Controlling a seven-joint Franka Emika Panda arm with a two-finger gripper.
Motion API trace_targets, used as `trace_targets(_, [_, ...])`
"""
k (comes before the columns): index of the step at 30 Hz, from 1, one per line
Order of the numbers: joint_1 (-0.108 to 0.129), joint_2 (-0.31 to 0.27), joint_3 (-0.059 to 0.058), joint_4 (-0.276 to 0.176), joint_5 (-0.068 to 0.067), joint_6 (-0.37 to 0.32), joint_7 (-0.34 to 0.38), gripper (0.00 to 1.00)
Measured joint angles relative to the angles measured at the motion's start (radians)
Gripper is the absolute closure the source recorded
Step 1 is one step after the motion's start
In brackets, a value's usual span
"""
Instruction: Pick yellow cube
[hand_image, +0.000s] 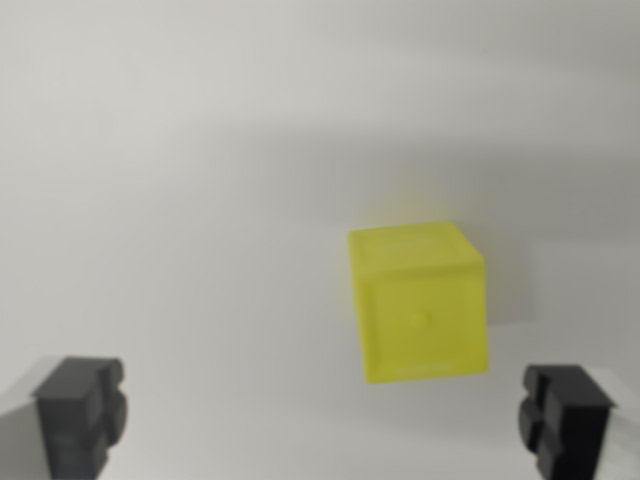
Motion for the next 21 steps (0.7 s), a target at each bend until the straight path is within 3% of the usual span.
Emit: trace_targets(21, [-0.06, 0.081, 0.001, -0.072, 0.021, 0.172, -0.141, 0.0])
